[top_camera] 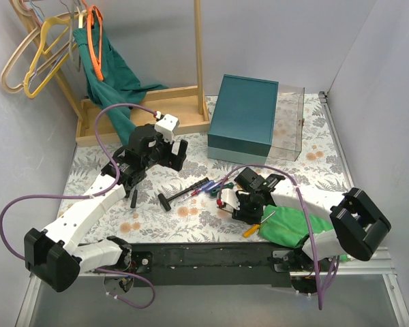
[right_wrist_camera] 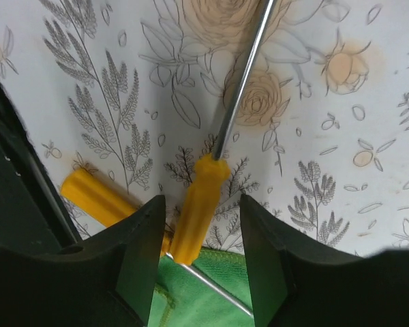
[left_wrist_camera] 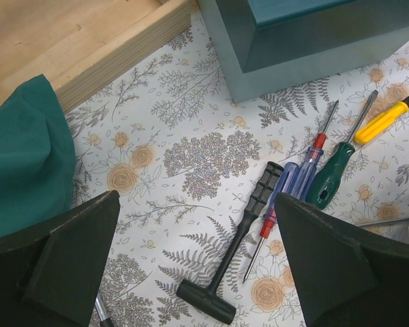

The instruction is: Sort the tools into containers

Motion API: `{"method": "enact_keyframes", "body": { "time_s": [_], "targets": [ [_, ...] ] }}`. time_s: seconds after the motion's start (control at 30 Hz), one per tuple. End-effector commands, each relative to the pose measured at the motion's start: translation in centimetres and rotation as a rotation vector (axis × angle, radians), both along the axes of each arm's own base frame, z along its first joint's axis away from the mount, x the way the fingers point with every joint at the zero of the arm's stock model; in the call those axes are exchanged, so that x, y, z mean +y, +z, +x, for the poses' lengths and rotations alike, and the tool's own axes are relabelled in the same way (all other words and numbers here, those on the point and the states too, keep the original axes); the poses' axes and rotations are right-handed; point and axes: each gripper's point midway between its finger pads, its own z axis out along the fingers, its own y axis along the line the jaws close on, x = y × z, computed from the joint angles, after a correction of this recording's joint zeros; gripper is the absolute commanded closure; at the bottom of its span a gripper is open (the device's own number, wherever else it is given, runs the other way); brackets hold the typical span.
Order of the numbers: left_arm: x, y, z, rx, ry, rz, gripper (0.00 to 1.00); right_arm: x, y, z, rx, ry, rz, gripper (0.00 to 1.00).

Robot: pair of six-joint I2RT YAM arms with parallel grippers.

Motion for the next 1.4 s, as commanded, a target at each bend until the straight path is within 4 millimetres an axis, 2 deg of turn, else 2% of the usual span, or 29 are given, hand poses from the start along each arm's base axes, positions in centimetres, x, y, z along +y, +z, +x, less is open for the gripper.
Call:
{"method": "enact_keyframes", "body": {
  "time_s": [0.0, 0.03, 0.13, 0.17, 0.27, 0.3, 0.33, 0.4, 0.43, 0.5, 0.53, 0.6, 0.67, 0.73, 0.77, 0.8, 0.87, 0.9, 0.93, 0.97, 1.0, 1.07, 1.1, 1.23, 1.37],
  "targets": [
    [0.1, 2.6, -0.1, -0.057, 0.000, -0.048, 0.02, -0.6, -1.0, 1.6, -0.109, -0.024, -0.060, 0.46],
    [-0.3, 2.7, -0.3, -0.045, -0.017, -0.071, 0.02, -0.9, -1.2, 1.7, -0.119, -0.027, -0.078, 0.46],
    [-0.1, 3.0, -0.1, -0.024, -0.023, -0.120, 0.02, -1.1, -1.7, 1.6, -0.119, -0.008, -0.086, 0.58],
    [0.5, 3.2, 0.2, -0.012, 0.002, -0.150, 0.02, -1.0, -1.7, 1.5, -0.116, 0.001, -0.083, 0.73],
    [0.9, 3.2, 0.3, 0.017, 0.003, -0.195, 0.02, 0.0, -0.5, 1.8, -0.116, 0.018, -0.053, 0.98],
    [1.0, 3.2, 0.2, 0.018, -0.001, -0.197, 0.02, 0.0, 0.1, 1.7, -0.109, 0.018, -0.054, 0.99],
    [1.1, 3.0, 0.2, 0.019, -0.001, -0.195, 0.02, 1.4, 2.0, 2.4, -0.129, 0.026, 0.001, 0.99],
    [1.4, 2.6, 0.4, 0.016, 0.001, -0.177, 0.02, 2.4, 4.2, 2.5, -0.125, 0.061, 0.043, 0.99],
    [1.5, 2.4, 0.5, 0.015, 0.005, -0.170, 0.02, 3.7, 7.0, 2.5, -0.119, 0.073, 0.108, 0.99],
    [1.7, 2.4, 1.0, 0.008, 0.017, -0.164, 0.02, 4.9, 10.1, 2.5, -0.120, 0.104, 0.201, 0.99],
    [1.6, 2.0, 1.3, 0.018, 0.018, -0.159, 0.02, 5.7, 12.7, 2.4, -0.151, 0.119, 0.291, 0.99],
    [1.2, 2.2, 1.7, 0.019, 0.008, -0.163, 0.02, 6.4, 16.4, 4.0, -0.230, 0.067, 0.396, 0.99],
    [0.8, 1.6, 2.1, 0.040, -0.004, -0.160, 0.02, 6.5, 20.4, 6.1, -0.291, -0.085, 0.503, 0.99],
    [0.4, 1.9, 2.4, 0.043, -0.020, -0.167, 0.02, 3.9, 22.5, 10.2, -0.342, -0.315, 0.551, 0.99],
    [0.1, 1.4, 2.6, 0.058, -0.025, -0.166, 0.02, 3.3, 24.0, 11.9, -0.347, -0.450, 0.614, 0.99],
    [0.0, 1.6, 2.9, 0.055, -0.024, -0.172, 0.02, 0.9, 24.7, 14.3, -0.382, -0.576, 0.629, 0.99],
    [-0.3, 1.2, 3.2, 0.075, -0.021, -0.179, 0.02, -1.2, 25.3, 16.9, -0.396, -0.756, 0.659, 0.99],
    [-0.4, 1.2, 3.4, 0.079, -0.022, -0.182, 0.02, -3.0, 26.4, 18.8, -0.437, -0.840, 0.687, 0.99],
    [-0.5, 1.3, 3.5, 0.081, -0.024, -0.184, 0.02, -3.9, 26.0, 20.0, -0.432, -0.896, 0.682, 0.99],
    [-0.6, 1.5, 3.6, 0.082, -0.023, -0.189, 0.02, -4.6, 26.2, 20.8, -0.430, -0.939, 0.693, 0.99],
    [-0.7, 1.3, 3.8, 0.094, -0.022, -0.188, 0.02, -6.2, 26.4, 22.1, -0.430, -1.018, 0.715, 0.99],
    [-0.8, 1.6, 4.1, 0.091, -0.019, -0.189, 0.02, -7.3, 25.9, 23.8, -0.404, -1.080, 0.716, 0.99],
    [-0.8, 1.4, 4.3, 0.098, -0.016, -0.187, 0.02, -8.6, 25.8, 24.6, -0.397, -1.139, 0.727, 0.99],
    [-0.9, 1.6, 4.7, 0.097, -0.012, -0.185, 0.02, -10.4, 24.1, 27.3, -0.370, -1.231, 0.683, 0.99],
    [-1.0, 1.5, 4.9, 0.100, -0.010, -0.184, 0.02, -11.7, 22.6, 28.6, -0.346, -1.295, 0.657, 0.99]
  ]
}}
